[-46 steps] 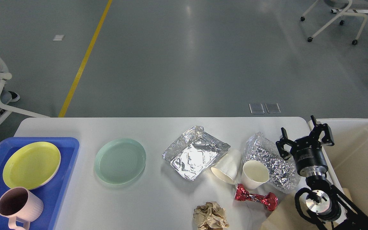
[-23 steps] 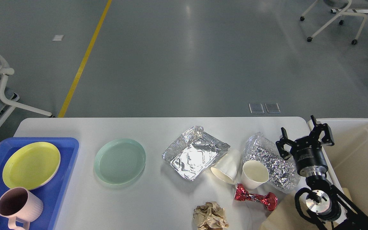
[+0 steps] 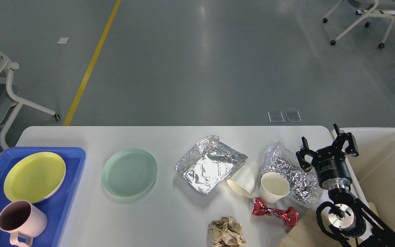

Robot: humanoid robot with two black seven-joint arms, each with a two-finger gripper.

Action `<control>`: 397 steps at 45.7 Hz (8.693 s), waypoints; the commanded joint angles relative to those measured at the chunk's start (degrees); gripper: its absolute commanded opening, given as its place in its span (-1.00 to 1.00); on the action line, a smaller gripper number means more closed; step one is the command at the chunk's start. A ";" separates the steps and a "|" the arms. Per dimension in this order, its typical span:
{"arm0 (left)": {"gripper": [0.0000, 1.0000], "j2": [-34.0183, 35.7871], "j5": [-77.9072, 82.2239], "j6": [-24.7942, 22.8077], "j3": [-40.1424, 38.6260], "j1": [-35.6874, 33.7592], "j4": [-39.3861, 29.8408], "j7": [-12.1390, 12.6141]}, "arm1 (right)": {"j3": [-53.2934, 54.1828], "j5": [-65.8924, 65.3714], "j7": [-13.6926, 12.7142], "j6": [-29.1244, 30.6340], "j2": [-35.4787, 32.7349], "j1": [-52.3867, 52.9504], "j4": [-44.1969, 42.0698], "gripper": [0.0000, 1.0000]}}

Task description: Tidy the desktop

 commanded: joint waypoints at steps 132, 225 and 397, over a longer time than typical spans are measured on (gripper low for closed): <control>0.88 -52.76 -61.86 39.37 38.83 -41.27 -41.30 10.52 | 0.00 0.00 0.00 0.00 0.00 -0.03 0.01 1.00; -0.30 -46.87 -66.70 49.32 19.05 -11.55 -20.73 10.61 | 0.00 0.00 0.00 0.00 0.00 0.05 0.01 1.00; -1.00 -15.06 -46.49 13.46 43.32 -37.67 -15.30 5.33 | 0.00 0.00 0.00 0.00 0.00 -0.03 0.01 1.00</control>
